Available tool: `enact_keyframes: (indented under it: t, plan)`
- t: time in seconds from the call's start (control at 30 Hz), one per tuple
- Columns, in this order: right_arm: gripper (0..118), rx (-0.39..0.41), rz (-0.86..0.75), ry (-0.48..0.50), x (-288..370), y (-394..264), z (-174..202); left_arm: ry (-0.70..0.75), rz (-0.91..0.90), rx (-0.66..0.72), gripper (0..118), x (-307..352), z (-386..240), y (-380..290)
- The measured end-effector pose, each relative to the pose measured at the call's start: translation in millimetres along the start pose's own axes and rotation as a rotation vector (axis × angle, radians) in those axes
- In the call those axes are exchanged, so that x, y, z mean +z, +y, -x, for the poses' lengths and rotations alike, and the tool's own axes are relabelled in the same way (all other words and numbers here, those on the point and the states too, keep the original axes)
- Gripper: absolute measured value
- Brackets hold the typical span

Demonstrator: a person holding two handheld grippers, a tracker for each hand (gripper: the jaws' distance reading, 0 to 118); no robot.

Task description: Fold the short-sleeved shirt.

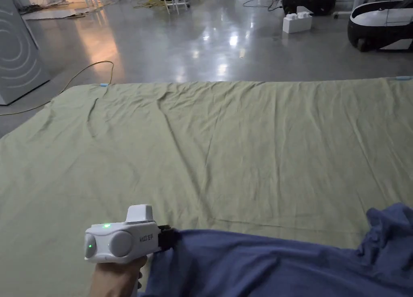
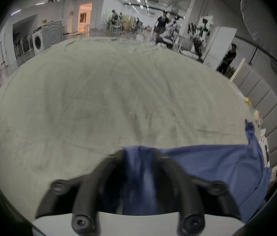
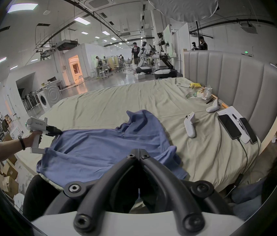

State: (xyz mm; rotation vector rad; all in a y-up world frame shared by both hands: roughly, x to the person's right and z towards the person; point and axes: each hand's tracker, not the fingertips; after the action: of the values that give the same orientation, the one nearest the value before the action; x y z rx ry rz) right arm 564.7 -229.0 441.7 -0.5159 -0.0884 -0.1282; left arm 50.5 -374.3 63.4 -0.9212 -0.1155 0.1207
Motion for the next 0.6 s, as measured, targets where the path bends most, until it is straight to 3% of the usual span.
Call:
enact_keyframes:
  t: [0.13,0.27,0.33,0.37,0.4,0.47,0.5,0.6]
  plan:
    - [0,0.031,0.013,-0.018,-11,1,-7,0.085,0.025,-0.184,10,-9,-34,-3]
    - [0,0.047,0.050,0.015,-46,14,-13,0.107,0.102,-0.210,9,-22,-43,7]
    - [1,0.103,0.077,0.032,-81,37,-16,0.107,0.125,-0.230,8,-25,-42,10]
    - [6,0.130,0.113,0.045,-101,49,-18,0.106,0.128,-0.232,8,-25,-42,11]
    - [22,0.111,0.202,0.065,-128,61,-24,0.103,0.132,-0.231,8,-25,-41,12]
    - [78,0.118,0.247,0.088,-177,81,-35,0.088,0.139,-0.214,8,-24,-38,12]
    - [88,0.120,0.279,0.103,-208,88,-43,0.080,0.138,-0.207,8,-23,-36,11]
    - [87,0.292,0.352,0.028,-284,92,-62,0.057,0.144,-0.212,8,-17,-38,12]
